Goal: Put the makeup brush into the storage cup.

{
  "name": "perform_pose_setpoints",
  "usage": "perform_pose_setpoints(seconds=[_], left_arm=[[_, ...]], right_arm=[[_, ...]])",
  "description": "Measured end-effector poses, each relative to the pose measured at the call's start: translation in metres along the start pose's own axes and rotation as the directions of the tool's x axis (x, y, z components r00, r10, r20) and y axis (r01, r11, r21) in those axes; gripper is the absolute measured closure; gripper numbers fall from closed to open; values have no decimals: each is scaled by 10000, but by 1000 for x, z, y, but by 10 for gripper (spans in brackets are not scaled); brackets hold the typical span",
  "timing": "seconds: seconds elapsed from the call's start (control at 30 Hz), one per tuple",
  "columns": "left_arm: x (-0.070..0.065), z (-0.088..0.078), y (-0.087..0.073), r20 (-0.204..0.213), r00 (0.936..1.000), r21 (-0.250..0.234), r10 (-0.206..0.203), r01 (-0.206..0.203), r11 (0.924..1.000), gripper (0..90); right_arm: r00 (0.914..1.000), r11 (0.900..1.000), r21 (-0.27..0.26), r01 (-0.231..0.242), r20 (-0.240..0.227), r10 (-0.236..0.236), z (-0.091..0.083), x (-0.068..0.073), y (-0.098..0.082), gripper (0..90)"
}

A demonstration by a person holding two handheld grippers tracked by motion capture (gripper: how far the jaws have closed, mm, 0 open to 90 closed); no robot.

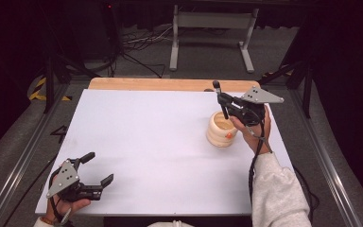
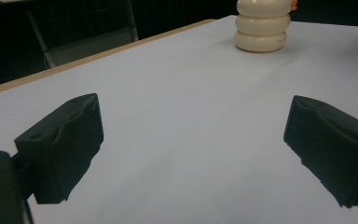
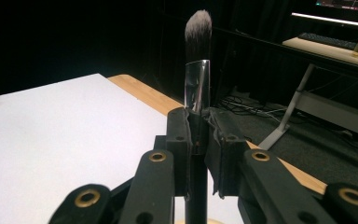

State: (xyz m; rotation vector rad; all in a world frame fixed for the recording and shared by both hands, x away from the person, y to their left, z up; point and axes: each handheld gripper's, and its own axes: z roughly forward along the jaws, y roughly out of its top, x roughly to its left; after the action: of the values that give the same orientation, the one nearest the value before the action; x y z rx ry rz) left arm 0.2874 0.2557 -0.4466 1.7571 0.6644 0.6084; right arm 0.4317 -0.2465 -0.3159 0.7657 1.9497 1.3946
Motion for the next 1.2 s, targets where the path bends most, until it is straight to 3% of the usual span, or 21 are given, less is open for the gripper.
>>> perform_pose_setpoints(seconds=[0.53,1.2], left_arm=[[0,0,0,19,10000,-26,-18,18,10000,56],[1,0,-1,77,10000,-34,2,-2,10000,56]], right_arm=[[9975,9980,-150,-607,351,612,-2,-15,-25,802],[9882,9892,-390,-1416,536,1435,9,-29,-62,802]])
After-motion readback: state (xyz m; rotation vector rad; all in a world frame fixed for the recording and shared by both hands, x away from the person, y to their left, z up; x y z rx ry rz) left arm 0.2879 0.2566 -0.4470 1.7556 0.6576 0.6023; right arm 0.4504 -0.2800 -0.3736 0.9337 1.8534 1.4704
